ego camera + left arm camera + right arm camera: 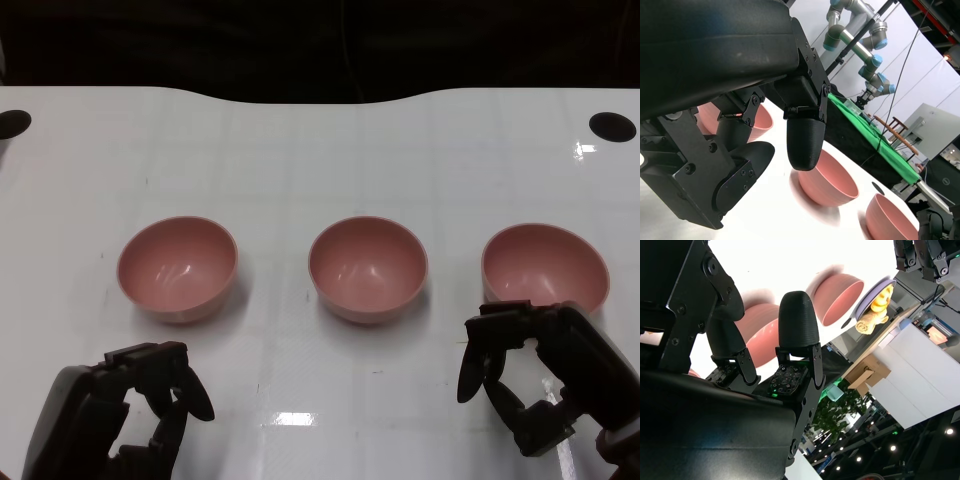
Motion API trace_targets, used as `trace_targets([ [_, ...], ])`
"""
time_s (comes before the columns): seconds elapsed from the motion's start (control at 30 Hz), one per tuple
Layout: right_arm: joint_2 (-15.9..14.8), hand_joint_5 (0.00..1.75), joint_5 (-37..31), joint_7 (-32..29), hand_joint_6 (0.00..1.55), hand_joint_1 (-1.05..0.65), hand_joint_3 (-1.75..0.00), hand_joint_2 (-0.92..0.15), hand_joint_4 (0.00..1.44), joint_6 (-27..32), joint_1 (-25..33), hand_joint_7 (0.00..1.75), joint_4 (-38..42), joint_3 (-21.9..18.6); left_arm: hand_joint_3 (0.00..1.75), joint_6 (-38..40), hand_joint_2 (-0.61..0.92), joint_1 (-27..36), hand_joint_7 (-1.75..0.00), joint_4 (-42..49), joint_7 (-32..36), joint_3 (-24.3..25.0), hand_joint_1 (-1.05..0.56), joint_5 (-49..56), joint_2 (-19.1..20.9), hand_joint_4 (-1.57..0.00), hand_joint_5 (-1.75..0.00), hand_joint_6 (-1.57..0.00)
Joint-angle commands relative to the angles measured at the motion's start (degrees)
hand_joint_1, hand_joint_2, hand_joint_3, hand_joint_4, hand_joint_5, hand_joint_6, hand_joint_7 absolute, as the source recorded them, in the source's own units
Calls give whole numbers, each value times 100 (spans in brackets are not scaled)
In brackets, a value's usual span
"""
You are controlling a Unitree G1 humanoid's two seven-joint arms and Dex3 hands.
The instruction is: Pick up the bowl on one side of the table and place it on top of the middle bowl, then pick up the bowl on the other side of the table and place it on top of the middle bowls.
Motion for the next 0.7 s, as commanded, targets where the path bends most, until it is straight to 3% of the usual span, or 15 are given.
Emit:
trace_targets([
  [0.03,-70,171,53,-19,104,34,-173,2,103,-48,-44,119,7,-11,157,-40,24,0,-134,19,11,22,-4,-81,75,-82,-169,-85],
  [0.53,-65,170,78,25,105,36,-171,2,103,29,-12,118,-72,2,157,-37,23,-5,-134,12,86,57,-4,-2,70,-83,-167,-86],
  [0.7,-67,171,62,21,105,36,-171,2,103,41,-12,118,-78,-1,151,-13,26,-5,-124,-3,136,78,-5,11,38,-84,-158,-87],
])
